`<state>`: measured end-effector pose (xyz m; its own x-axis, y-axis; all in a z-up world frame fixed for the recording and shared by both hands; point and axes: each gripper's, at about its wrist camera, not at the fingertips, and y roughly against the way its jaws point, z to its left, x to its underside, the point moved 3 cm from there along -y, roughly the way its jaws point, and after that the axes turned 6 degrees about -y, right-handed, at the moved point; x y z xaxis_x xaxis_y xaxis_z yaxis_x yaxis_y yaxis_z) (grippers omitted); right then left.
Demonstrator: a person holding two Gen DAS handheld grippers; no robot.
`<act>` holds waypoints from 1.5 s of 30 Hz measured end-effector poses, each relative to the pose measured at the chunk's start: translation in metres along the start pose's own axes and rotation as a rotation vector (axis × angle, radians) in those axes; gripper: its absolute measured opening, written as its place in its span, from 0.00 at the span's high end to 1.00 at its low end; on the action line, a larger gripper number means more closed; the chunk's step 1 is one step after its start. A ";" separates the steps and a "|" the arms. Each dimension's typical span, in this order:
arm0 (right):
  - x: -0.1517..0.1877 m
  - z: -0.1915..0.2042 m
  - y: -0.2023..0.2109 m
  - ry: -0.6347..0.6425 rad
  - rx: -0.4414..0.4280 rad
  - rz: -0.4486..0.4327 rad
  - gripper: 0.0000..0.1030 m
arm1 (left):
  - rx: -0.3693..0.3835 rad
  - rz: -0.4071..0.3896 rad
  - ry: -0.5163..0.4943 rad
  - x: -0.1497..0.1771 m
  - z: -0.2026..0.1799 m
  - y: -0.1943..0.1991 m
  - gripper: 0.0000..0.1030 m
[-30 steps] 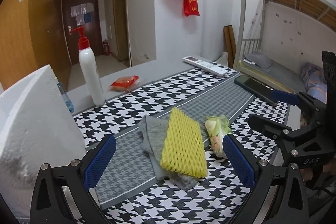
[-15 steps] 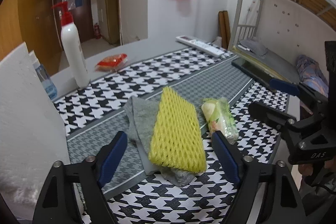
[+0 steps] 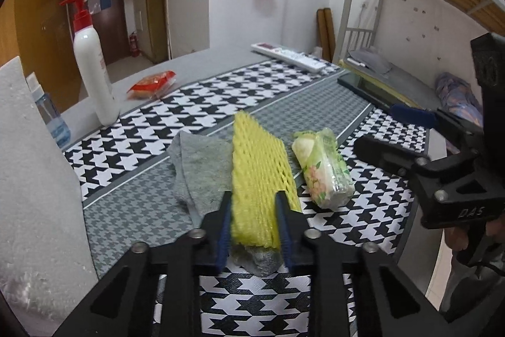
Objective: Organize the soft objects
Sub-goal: 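Close the left gripper on the yellow foam net while the right gripper closes on the green packet, then lift the yellow net with the left gripper while the right gripper lifts the green packet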
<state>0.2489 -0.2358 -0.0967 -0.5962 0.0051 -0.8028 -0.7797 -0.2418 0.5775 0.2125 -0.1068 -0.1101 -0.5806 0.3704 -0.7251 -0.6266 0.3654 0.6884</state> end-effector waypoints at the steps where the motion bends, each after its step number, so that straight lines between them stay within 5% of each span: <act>1: 0.001 0.001 -0.002 0.002 -0.003 0.006 0.01 | 0.003 -0.009 -0.001 0.000 0.000 0.001 0.82; 18: 0.006 0.013 -0.024 0.004 -0.016 0.091 0.02 | 0.016 -0.048 -0.012 0.009 -0.006 0.007 0.84; 25: 0.011 0.016 -0.038 -0.023 -0.057 0.158 0.22 | 0.025 -0.064 0.000 0.008 -0.004 0.011 0.84; 32: 0.016 0.023 -0.047 -0.012 -0.083 0.209 0.53 | 0.020 -0.072 -0.004 0.010 -0.006 0.013 0.84; 45: 0.009 0.010 -0.016 -0.031 -0.046 0.132 0.62 | 0.008 -0.140 -0.054 0.007 -0.020 0.029 0.90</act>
<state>0.2541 -0.2225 -0.1119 -0.6994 0.0004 -0.7147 -0.6849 -0.2861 0.6701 0.1799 -0.1112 -0.0958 -0.4585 0.3605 -0.8122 -0.6955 0.4233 0.5806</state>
